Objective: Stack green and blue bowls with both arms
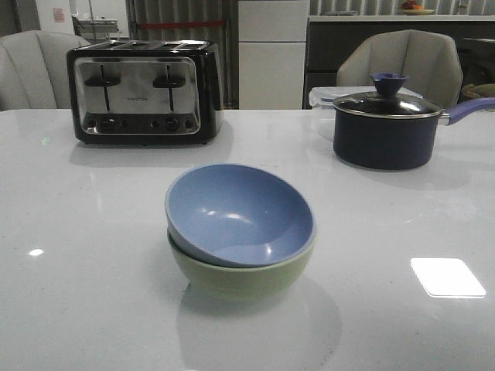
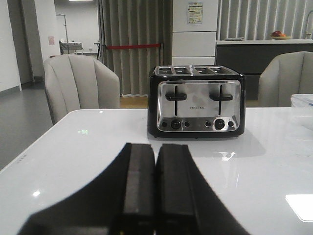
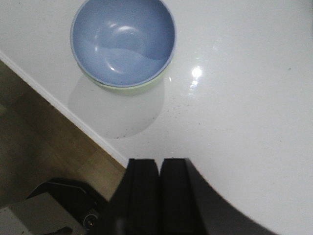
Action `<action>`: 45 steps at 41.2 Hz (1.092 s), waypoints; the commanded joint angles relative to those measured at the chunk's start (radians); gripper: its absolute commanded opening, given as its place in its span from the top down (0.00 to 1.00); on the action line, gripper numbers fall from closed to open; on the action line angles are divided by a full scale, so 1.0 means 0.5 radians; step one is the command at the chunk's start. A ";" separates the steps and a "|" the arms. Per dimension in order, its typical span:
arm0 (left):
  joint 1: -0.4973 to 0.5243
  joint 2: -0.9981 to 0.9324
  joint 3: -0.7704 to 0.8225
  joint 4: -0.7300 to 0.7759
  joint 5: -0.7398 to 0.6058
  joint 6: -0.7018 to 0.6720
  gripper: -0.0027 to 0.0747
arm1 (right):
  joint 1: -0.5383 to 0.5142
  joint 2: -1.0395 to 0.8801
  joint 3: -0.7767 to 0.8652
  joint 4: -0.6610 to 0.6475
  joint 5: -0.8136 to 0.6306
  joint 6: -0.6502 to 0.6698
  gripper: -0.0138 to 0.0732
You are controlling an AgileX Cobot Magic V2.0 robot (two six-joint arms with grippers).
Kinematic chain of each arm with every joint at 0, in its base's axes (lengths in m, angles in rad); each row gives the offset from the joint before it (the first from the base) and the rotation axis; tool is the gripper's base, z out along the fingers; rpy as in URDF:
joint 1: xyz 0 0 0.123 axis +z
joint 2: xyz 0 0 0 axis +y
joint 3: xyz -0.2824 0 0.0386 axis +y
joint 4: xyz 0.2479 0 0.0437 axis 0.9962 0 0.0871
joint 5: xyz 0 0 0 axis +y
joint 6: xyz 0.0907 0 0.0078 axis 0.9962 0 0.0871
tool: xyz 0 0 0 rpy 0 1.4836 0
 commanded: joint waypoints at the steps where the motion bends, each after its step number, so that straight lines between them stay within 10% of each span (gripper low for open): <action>1: 0.007 -0.040 0.009 0.000 -0.197 -0.022 0.85 | -0.173 -0.176 0.042 -0.076 -0.288 -0.009 0.78; 16: 0.007 -0.040 0.009 0.000 -0.197 -0.022 0.85 | -0.742 -0.947 0.664 -0.083 -0.977 -0.009 0.78; 45: 0.007 -0.040 0.009 0.000 -0.197 -0.022 0.85 | -0.754 -1.446 1.309 -0.081 -1.454 -0.009 0.78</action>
